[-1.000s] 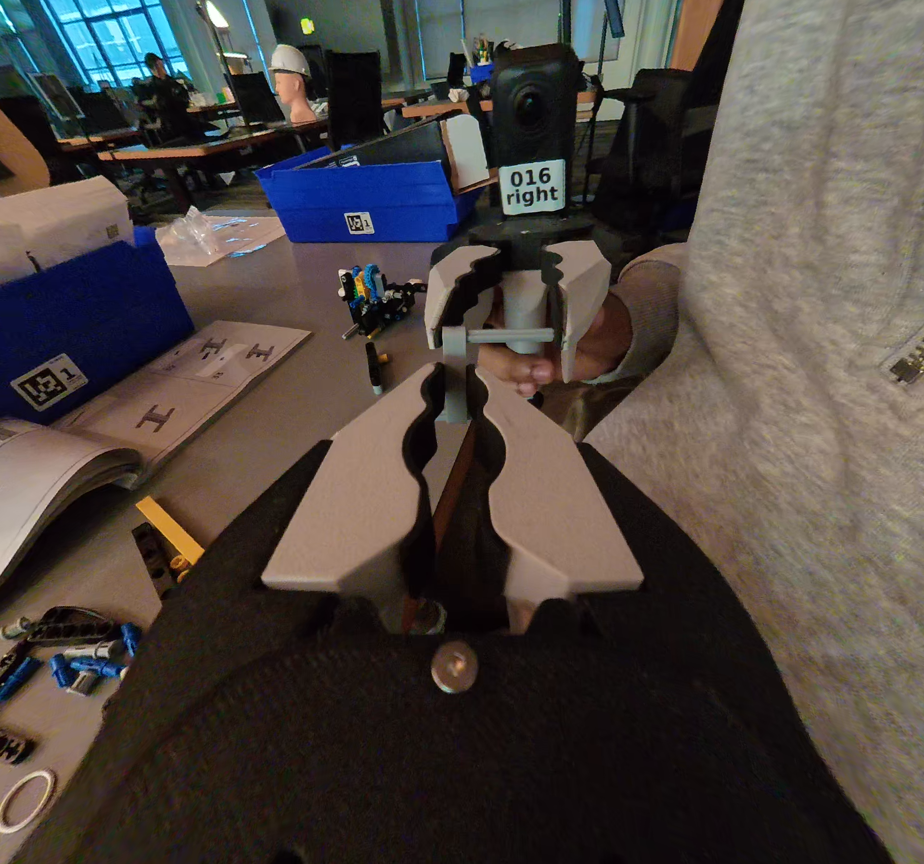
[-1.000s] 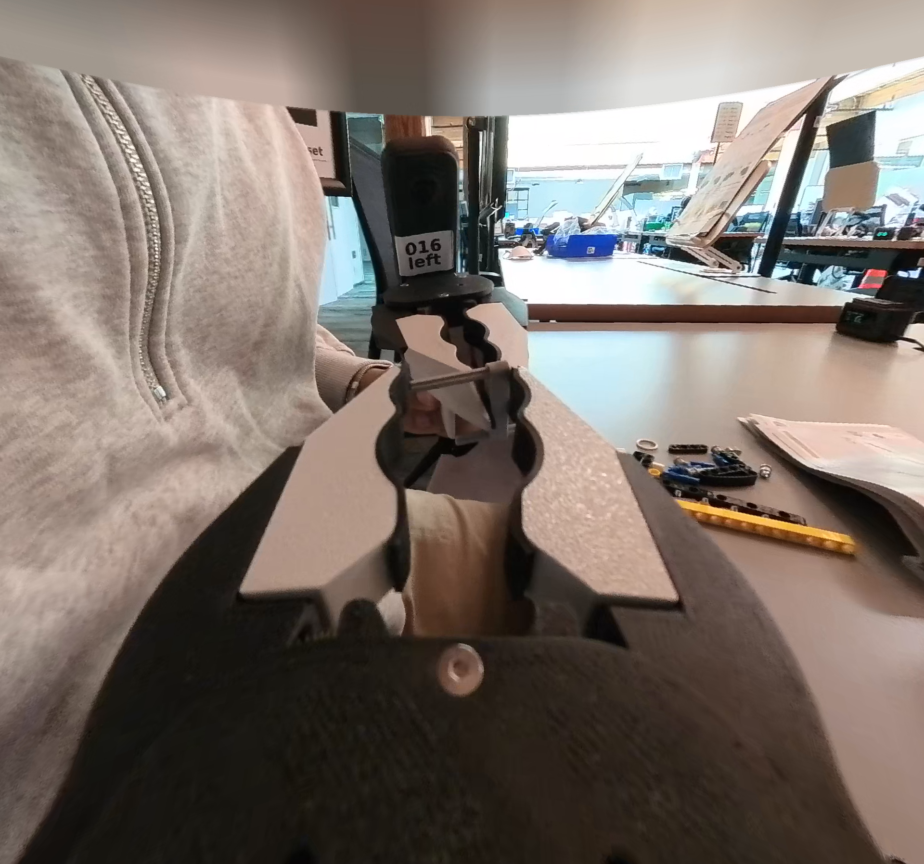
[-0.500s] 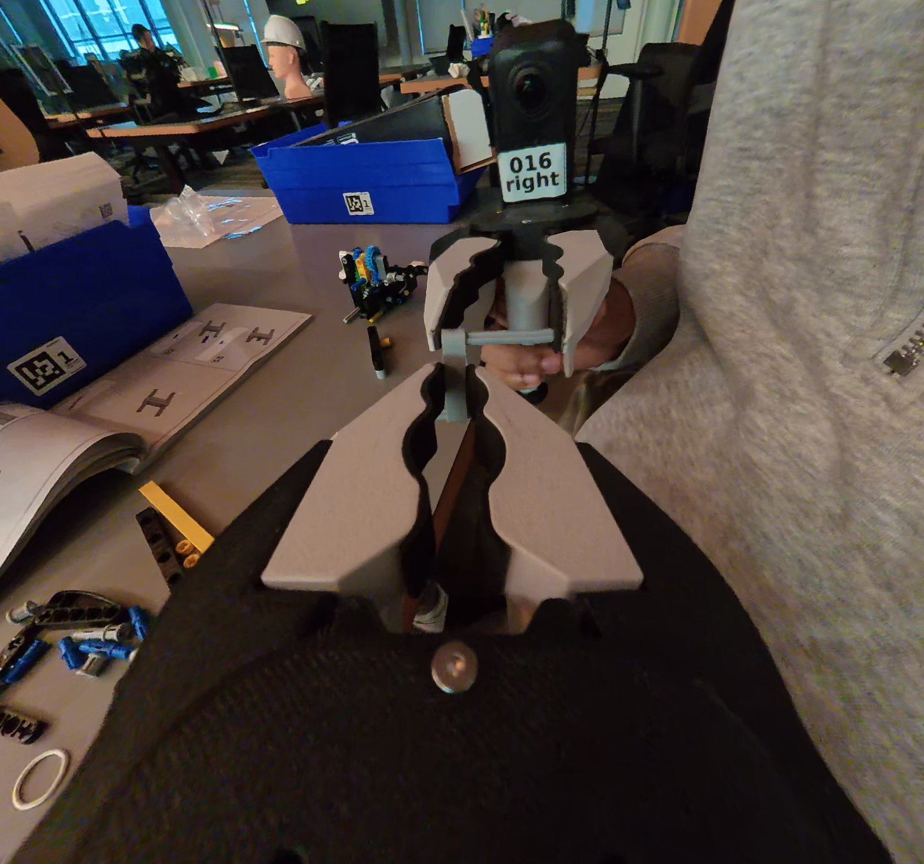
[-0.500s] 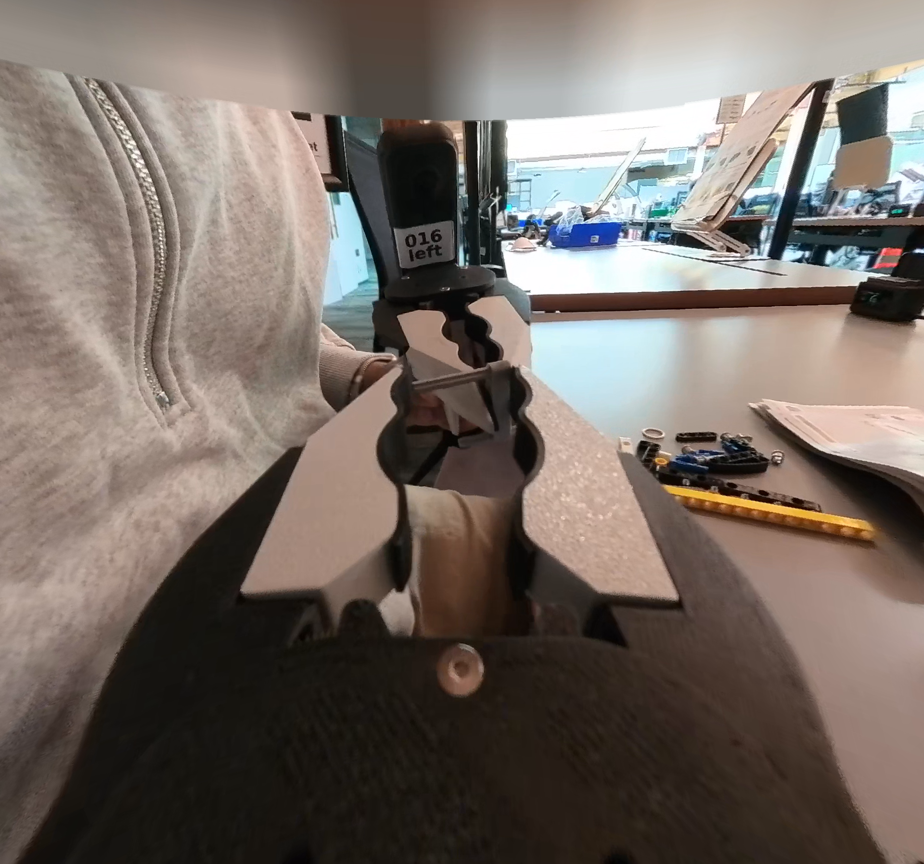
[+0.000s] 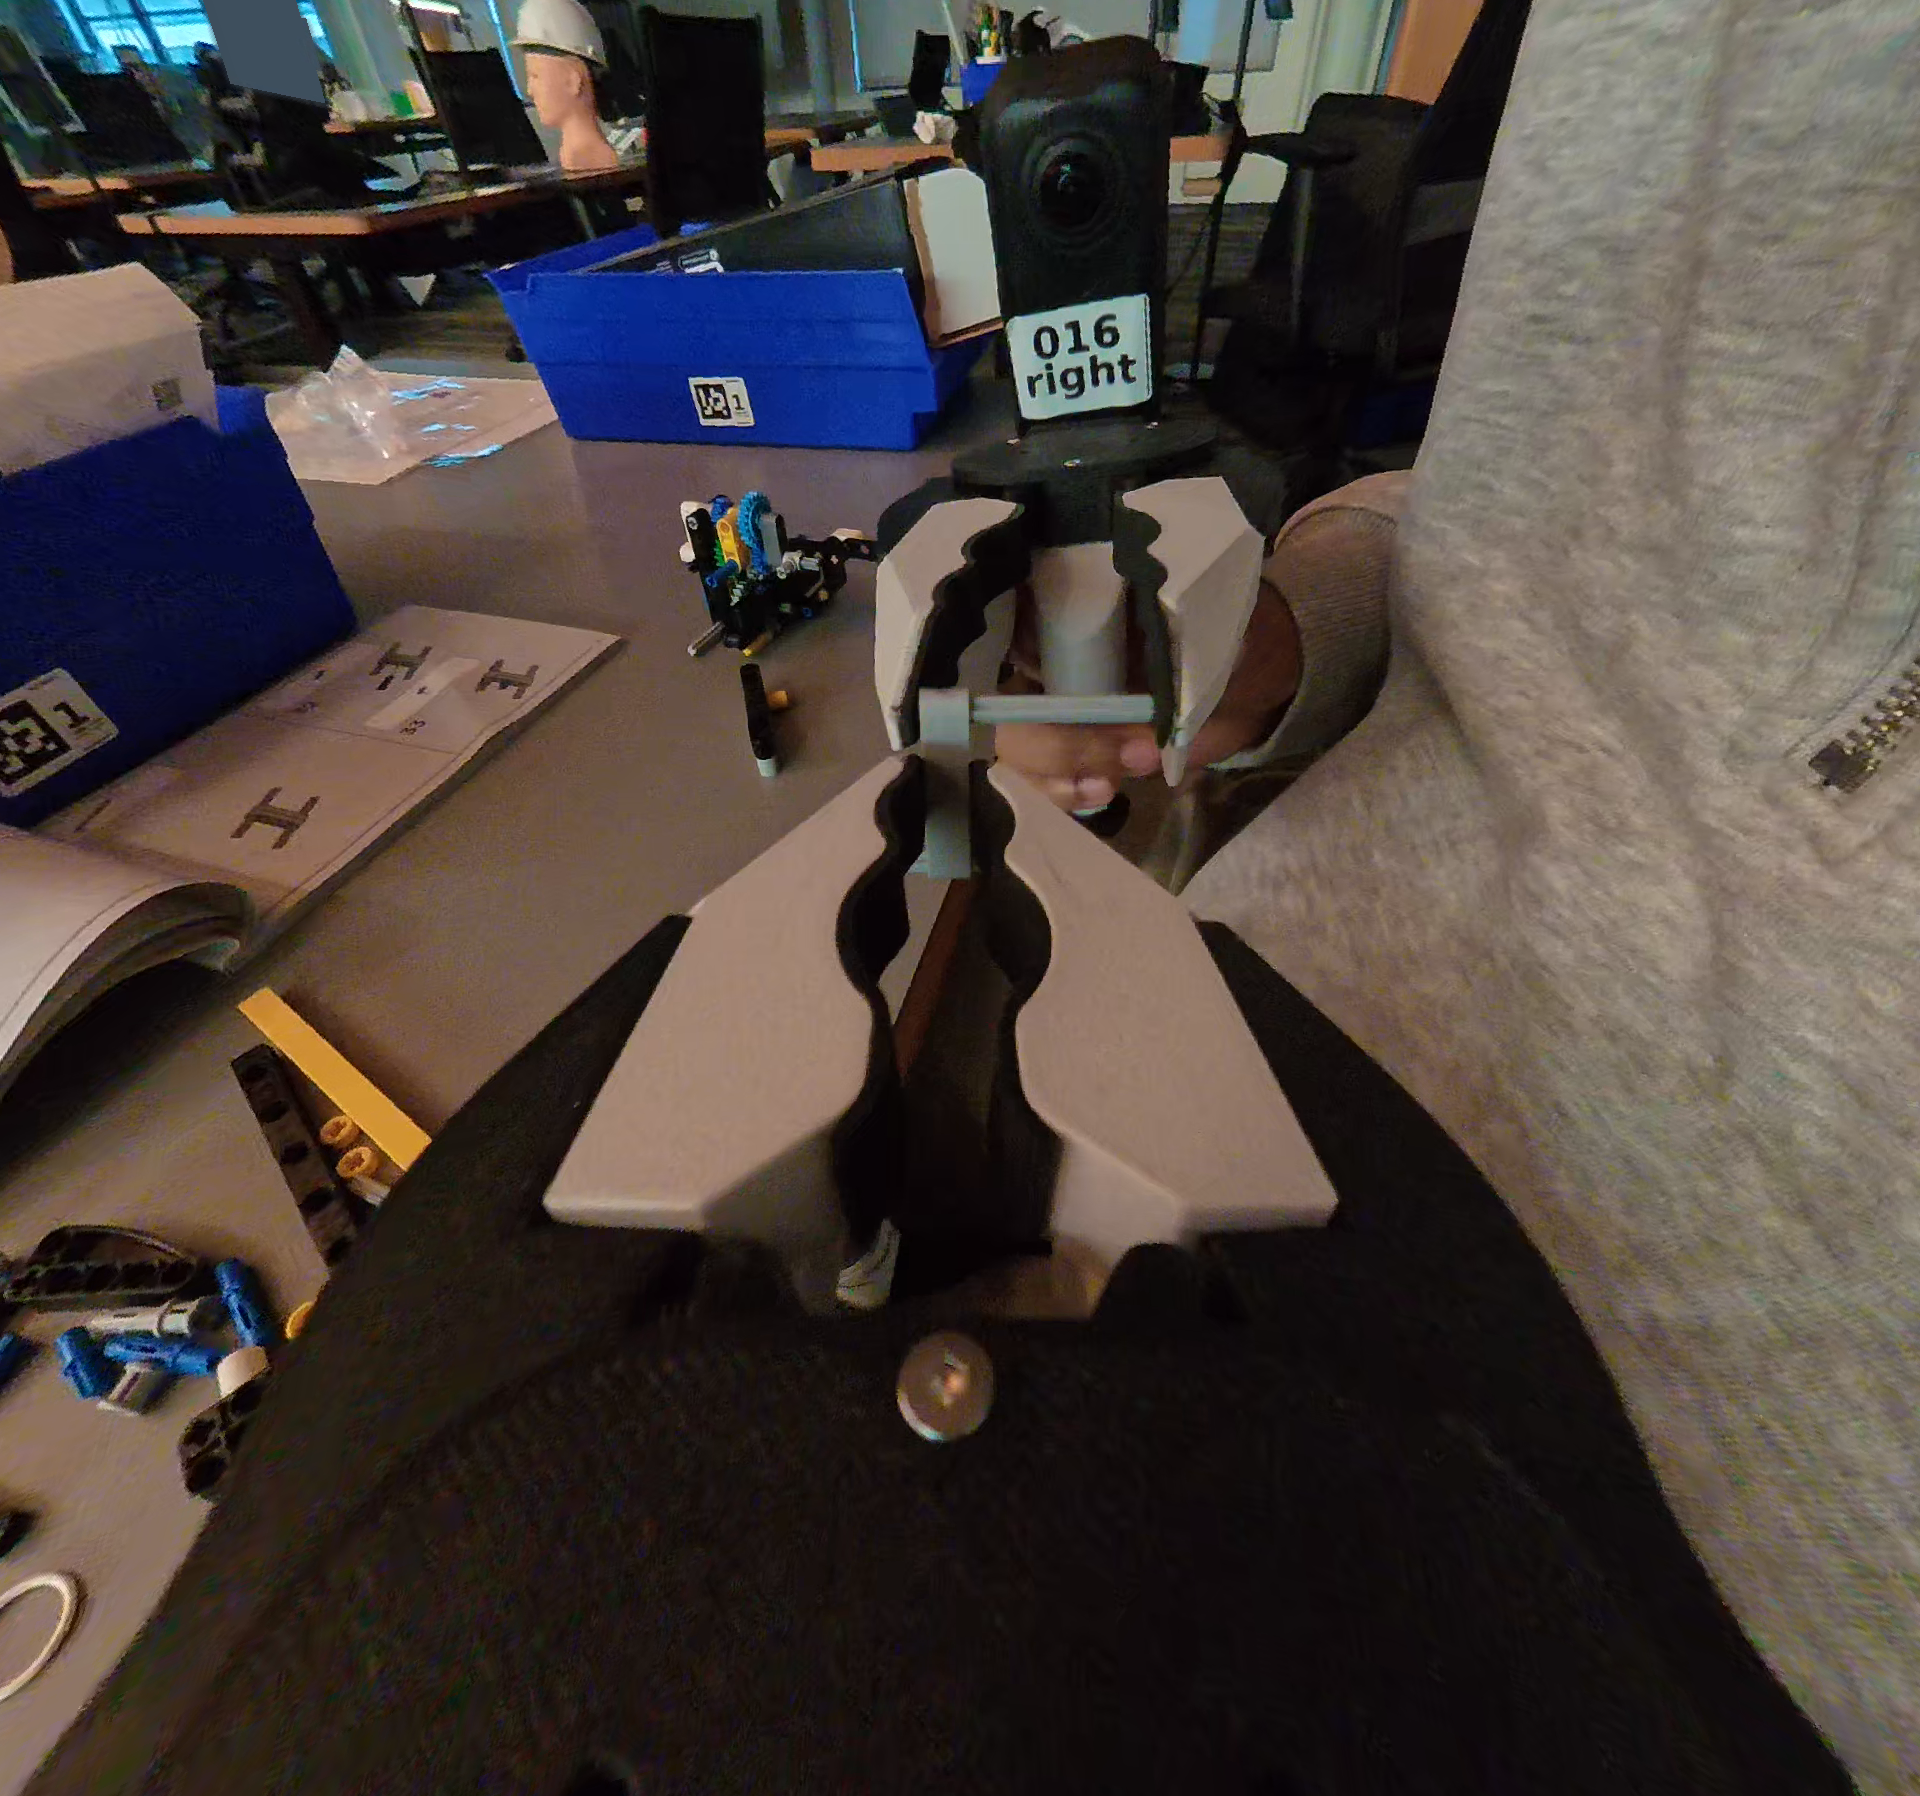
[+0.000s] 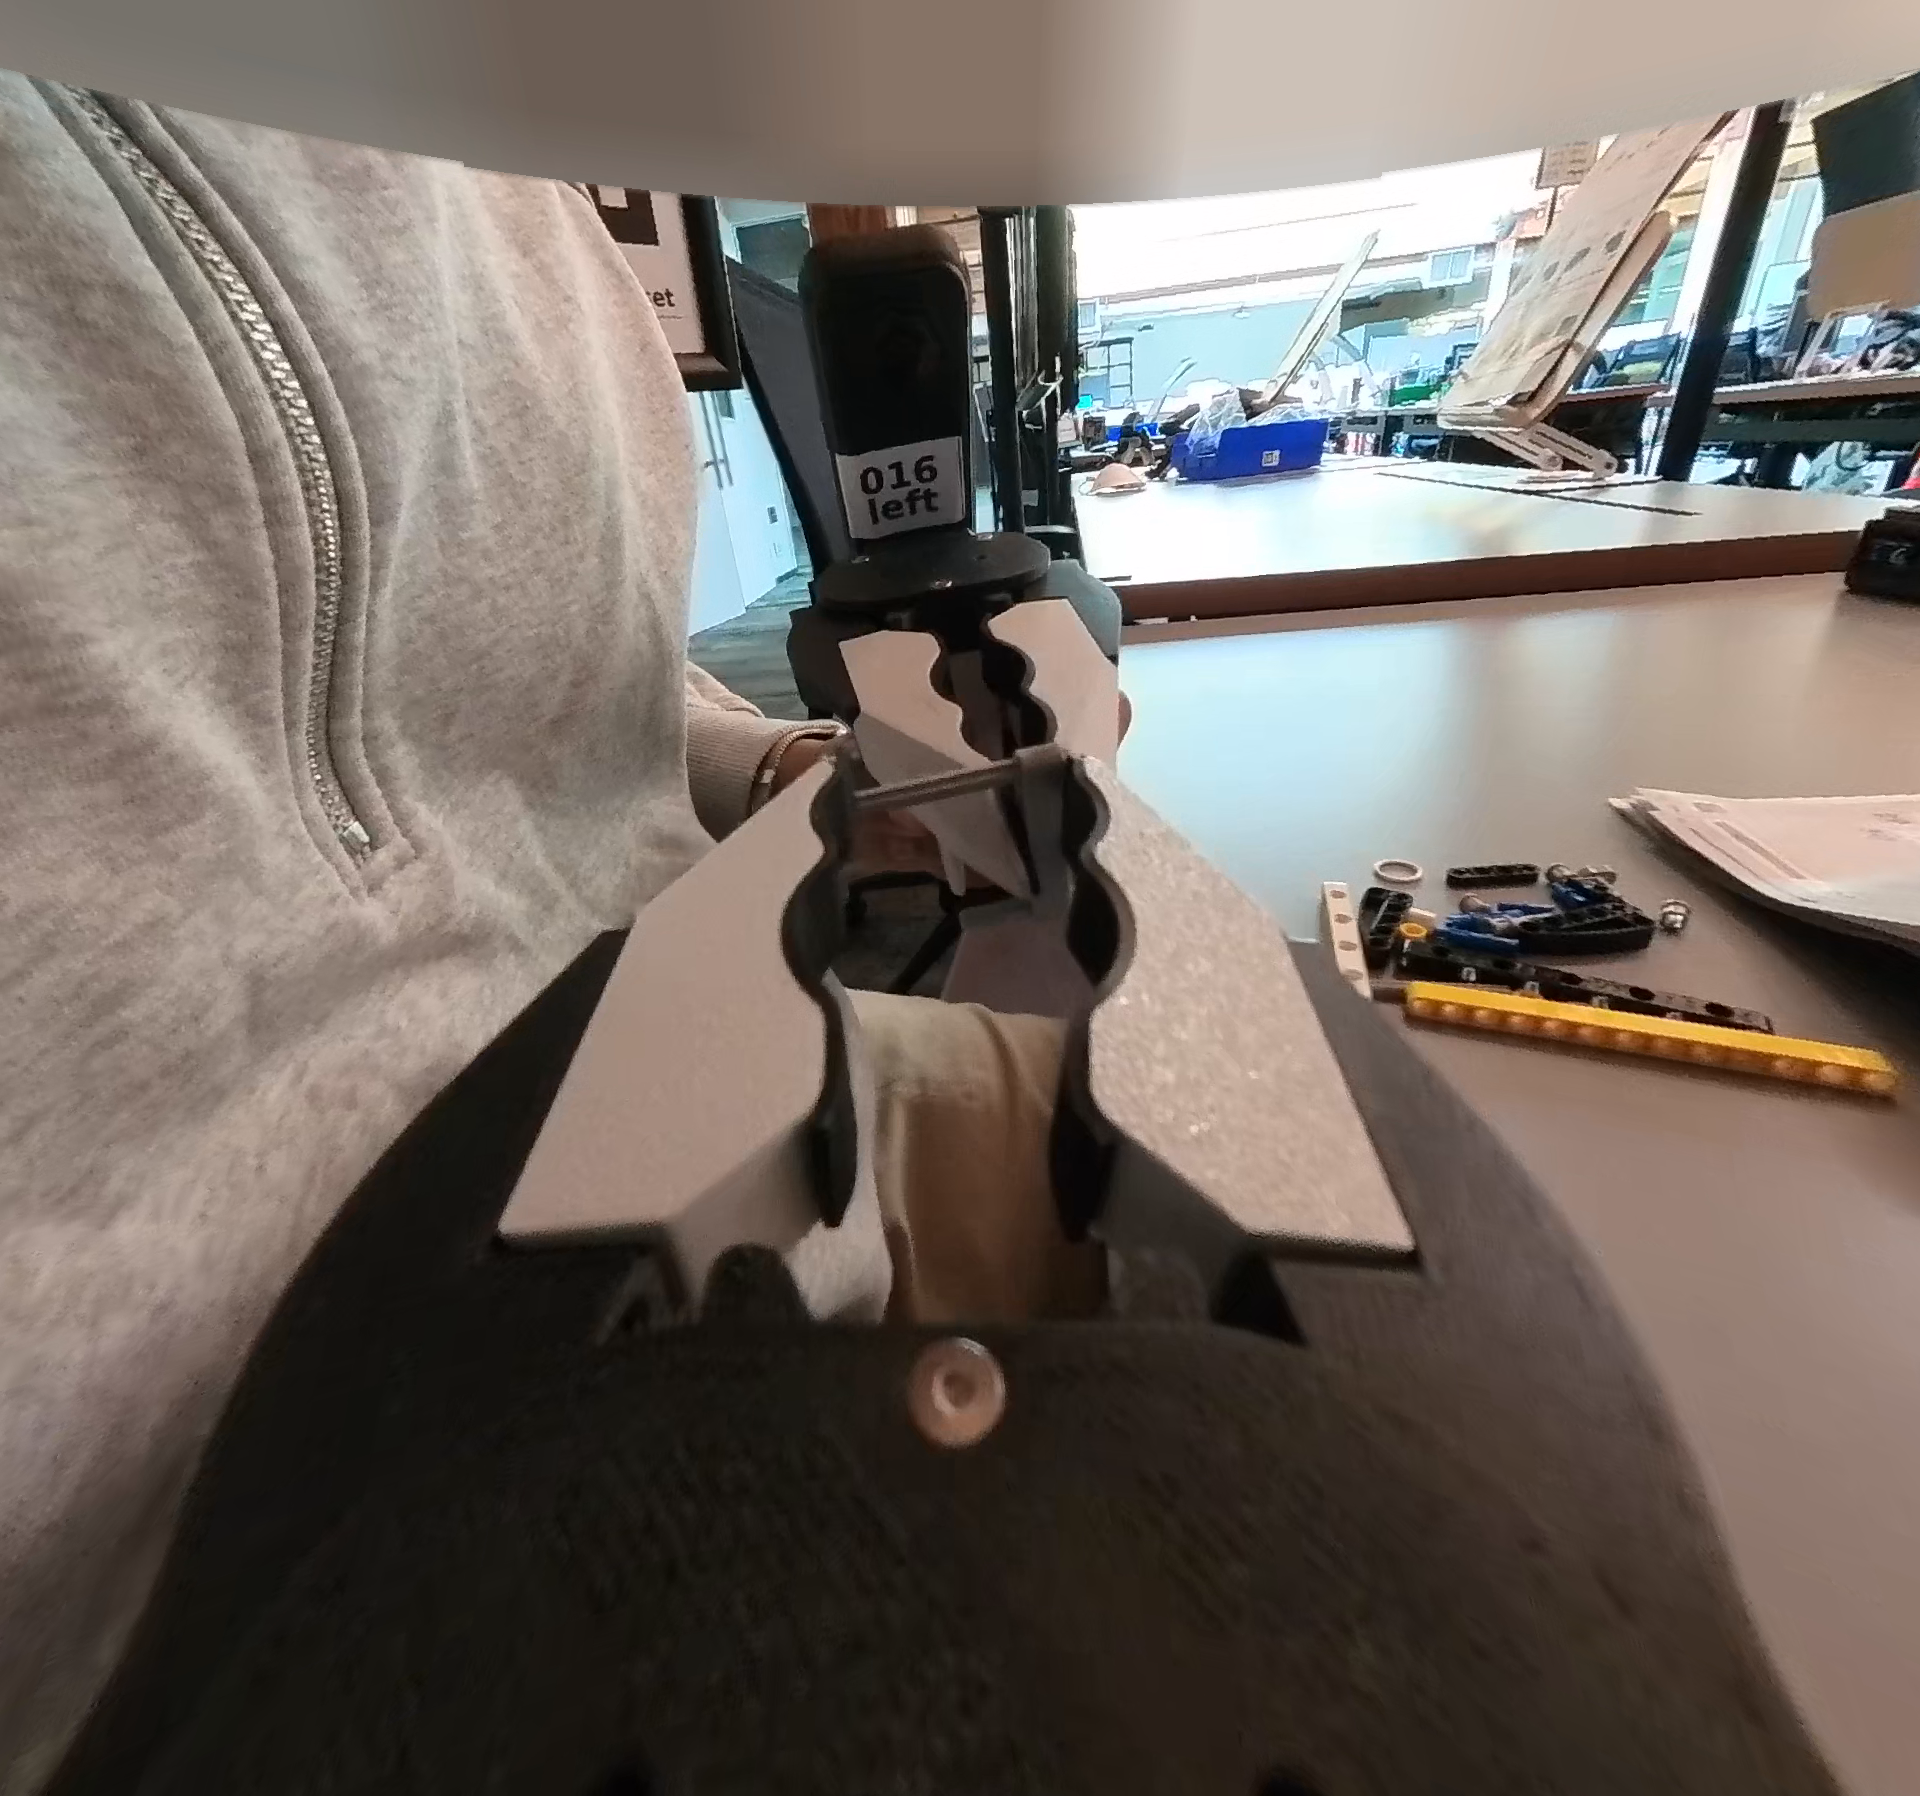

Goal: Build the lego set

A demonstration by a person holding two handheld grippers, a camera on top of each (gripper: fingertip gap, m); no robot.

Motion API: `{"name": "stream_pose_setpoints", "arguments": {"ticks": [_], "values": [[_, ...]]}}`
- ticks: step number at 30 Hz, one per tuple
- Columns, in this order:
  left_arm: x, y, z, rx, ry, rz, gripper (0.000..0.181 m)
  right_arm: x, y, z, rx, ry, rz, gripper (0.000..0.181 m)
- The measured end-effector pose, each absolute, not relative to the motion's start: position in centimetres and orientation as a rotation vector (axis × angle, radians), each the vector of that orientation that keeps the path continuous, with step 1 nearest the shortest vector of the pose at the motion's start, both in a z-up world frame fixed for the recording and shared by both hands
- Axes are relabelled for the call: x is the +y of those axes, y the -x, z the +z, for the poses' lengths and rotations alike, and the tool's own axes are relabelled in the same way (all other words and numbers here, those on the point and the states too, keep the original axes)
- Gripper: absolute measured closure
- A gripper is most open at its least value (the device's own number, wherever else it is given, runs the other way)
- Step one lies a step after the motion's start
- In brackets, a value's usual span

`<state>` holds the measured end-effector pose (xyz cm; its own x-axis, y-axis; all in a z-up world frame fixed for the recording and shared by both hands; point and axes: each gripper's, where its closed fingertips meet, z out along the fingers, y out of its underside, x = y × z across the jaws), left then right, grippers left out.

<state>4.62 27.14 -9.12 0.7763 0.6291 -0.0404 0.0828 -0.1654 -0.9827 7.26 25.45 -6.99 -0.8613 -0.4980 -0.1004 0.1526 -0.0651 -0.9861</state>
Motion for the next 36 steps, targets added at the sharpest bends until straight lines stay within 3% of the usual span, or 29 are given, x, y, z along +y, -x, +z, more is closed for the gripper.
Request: {"name": "stream_pose_setpoints", "arguments": {"ticks": [27, 32, 36], "values": [[27.1, -4.6, -9.4, -0.592, 1.675, 0.491, 0.177, 25.3, -6.9, -7.1, 1.751, 0.288, -1.955, 0.143], [26.9, -4.7, -8.8, -0.598, 1.624, 0.454, 0.177, 25.2, -5.7, -6.7, 1.776, 0.232, -2.011, 0.121], [27.1, -4.8, -9.0, -0.594, 1.636, 0.444, 0.177, 25.5, -6.1, -6.7, 1.757, 0.257, -1.983, 0.131]]}}
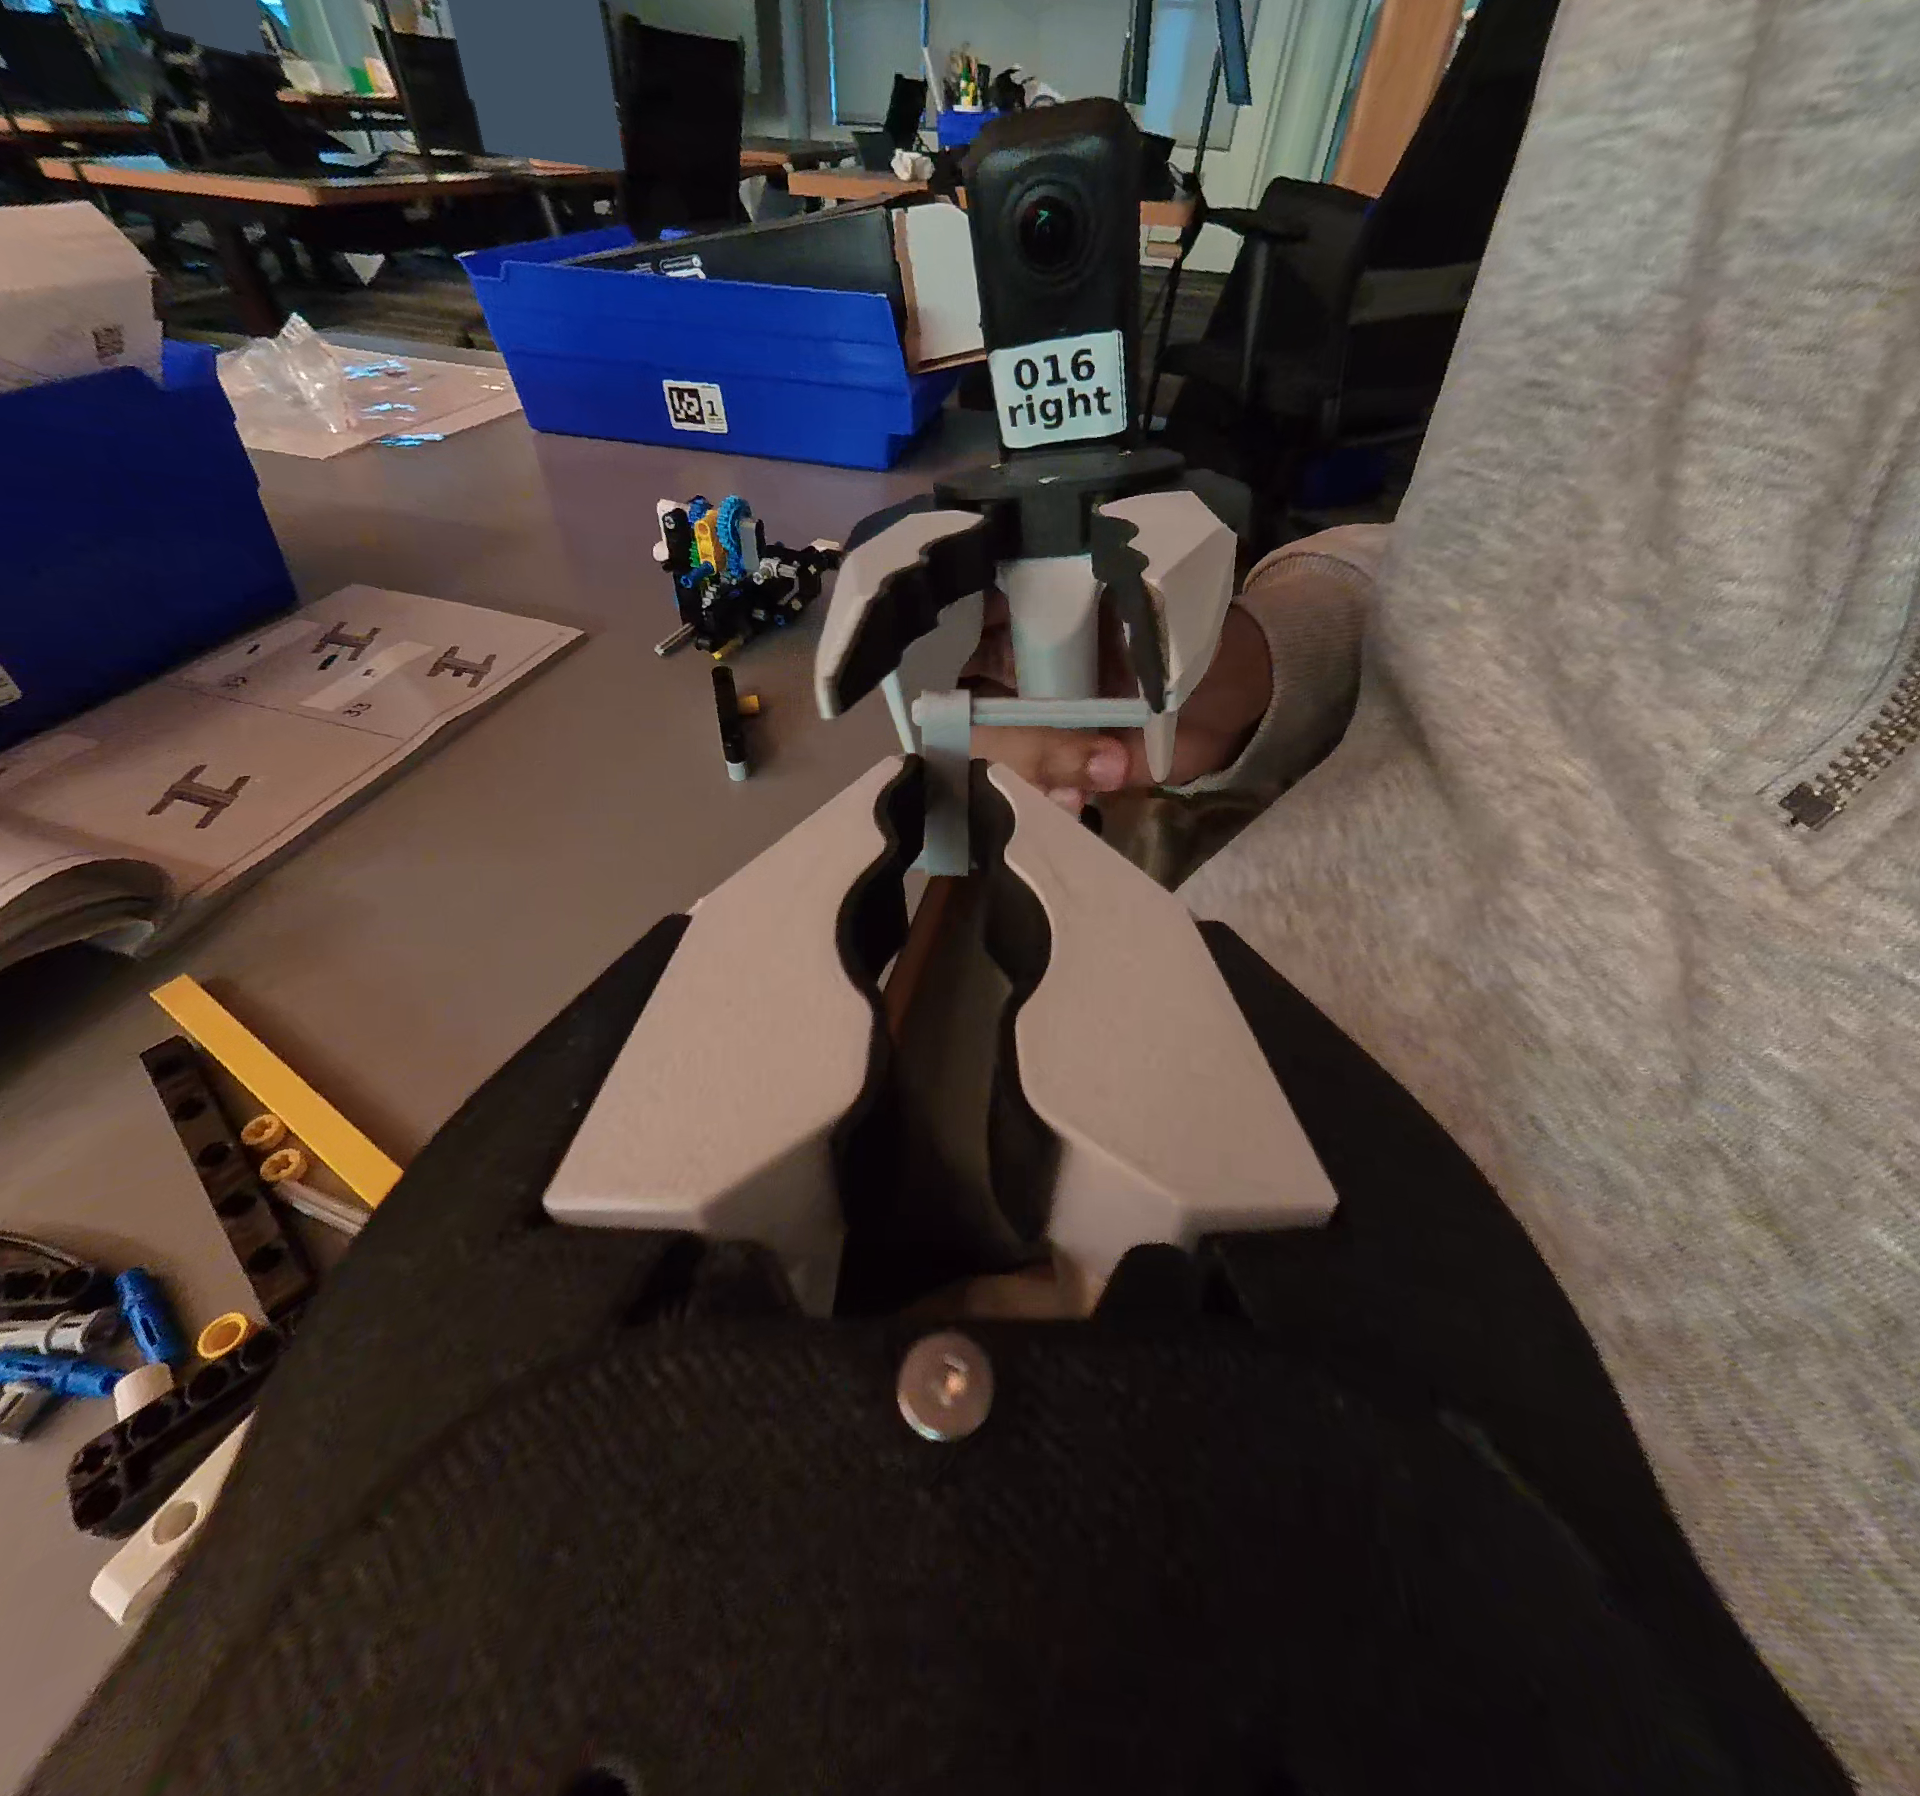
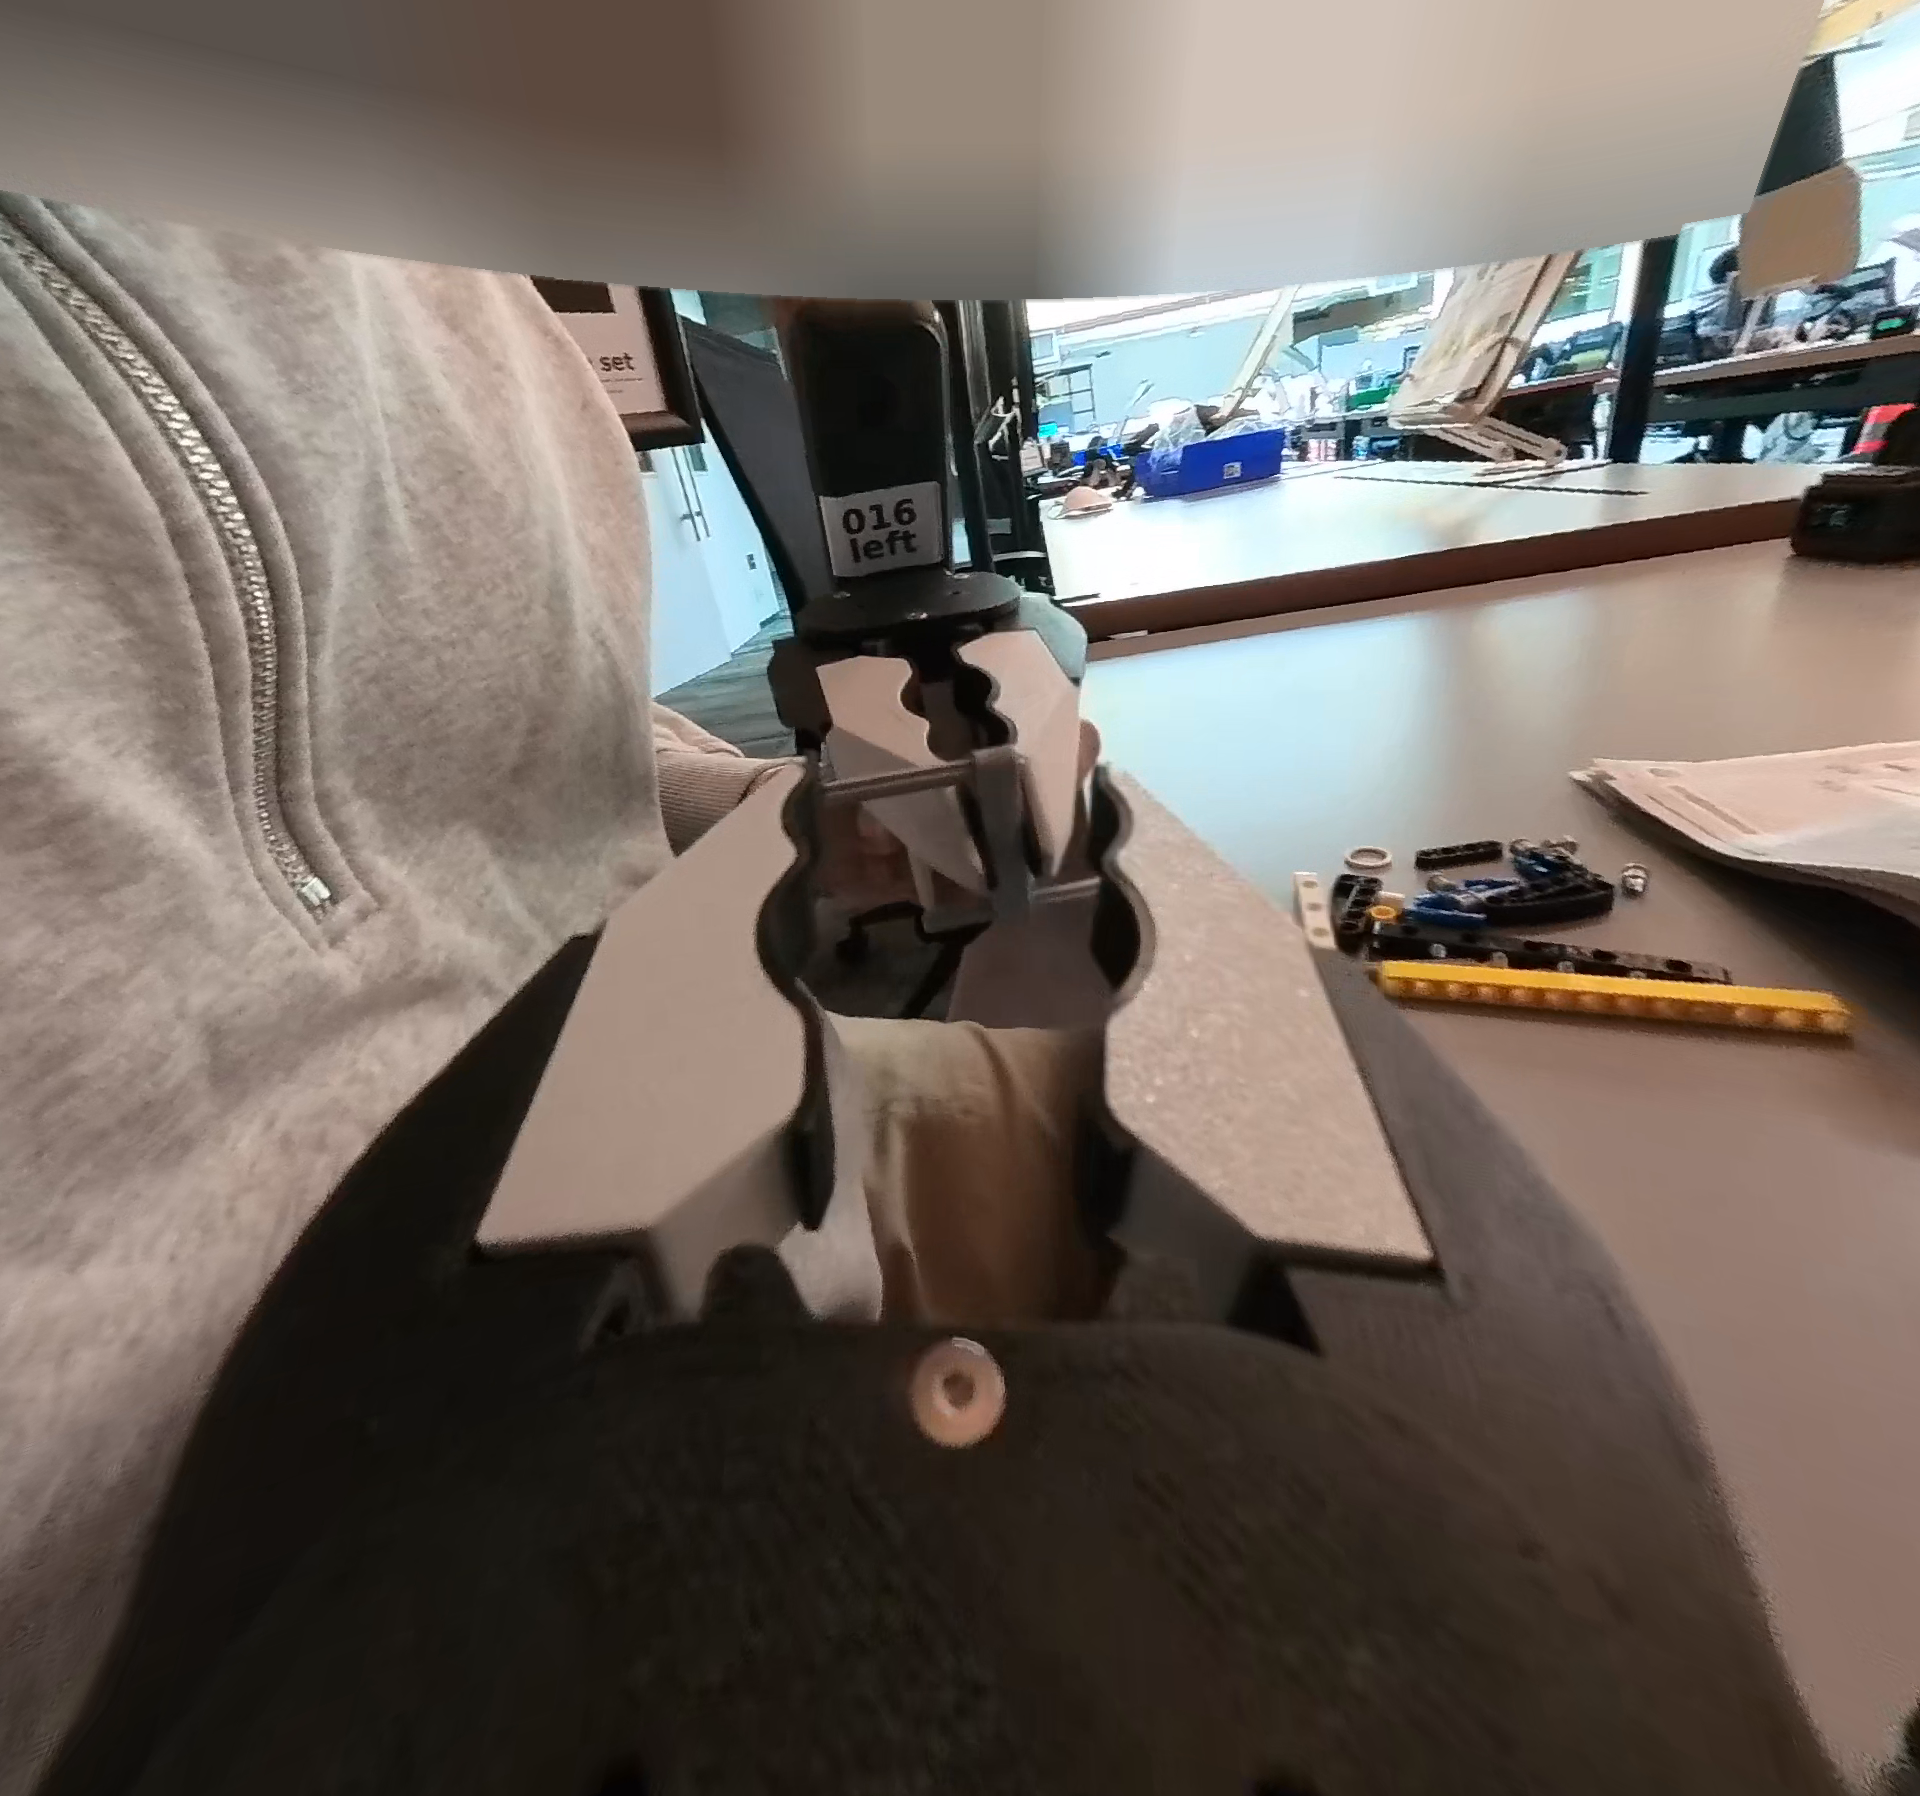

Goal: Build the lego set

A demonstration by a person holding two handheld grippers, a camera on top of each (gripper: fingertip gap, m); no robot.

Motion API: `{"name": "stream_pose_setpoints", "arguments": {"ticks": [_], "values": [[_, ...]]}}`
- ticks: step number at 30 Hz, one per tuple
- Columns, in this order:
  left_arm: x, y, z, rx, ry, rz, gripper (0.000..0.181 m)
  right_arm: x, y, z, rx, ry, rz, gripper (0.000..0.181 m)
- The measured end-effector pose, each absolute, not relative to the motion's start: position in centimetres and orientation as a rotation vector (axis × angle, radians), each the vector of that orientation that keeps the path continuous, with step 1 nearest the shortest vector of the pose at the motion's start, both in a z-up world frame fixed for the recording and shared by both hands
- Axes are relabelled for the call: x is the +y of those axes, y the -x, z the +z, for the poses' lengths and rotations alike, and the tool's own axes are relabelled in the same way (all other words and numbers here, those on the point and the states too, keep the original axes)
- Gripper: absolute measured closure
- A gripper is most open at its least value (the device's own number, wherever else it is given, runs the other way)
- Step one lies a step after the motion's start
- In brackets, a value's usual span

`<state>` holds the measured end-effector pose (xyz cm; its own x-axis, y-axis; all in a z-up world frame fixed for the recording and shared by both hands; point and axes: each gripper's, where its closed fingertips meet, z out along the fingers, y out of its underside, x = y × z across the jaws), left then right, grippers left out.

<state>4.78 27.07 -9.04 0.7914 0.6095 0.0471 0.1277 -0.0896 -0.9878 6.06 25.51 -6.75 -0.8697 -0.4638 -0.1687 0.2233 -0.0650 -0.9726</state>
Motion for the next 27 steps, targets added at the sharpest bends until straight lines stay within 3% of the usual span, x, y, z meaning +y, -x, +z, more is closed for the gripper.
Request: {"name": "stream_pose_setpoints", "arguments": {"ticks": [6, 14, 16, 21, 27], "values": [[27.3, -4.8, -9.3, -0.59, 1.66, 0.451, 0.177, 25.9, -6.8, -6.8, 1.752, 0.323, -1.956, 0.145], [27.4, -4.8, -9.5, -0.586, 1.691, 0.466, 0.177, 25.9, -7.1, -7.1, 1.798, 0.361, -1.957, 0.146], [28.2, -5.3, -9.9, -0.547, 1.729, 0.446, 0.176, 25.9, -6.5, -7.4, 1.839, 0.326, -1.975, 0.176], [28.1, -4.7, -10.2, -0.581, 1.752, 0.508, 0.177, 25.8, -6.0, -7.7, 1.891, 0.346, -1.992, 0.175], [26.7, -4.5, -9.2, -0.634, 1.62, 0.428, 0.177, 26.3, -5.0, -6.4, 1.781, 0.278, -2.02, 0.139]]}}
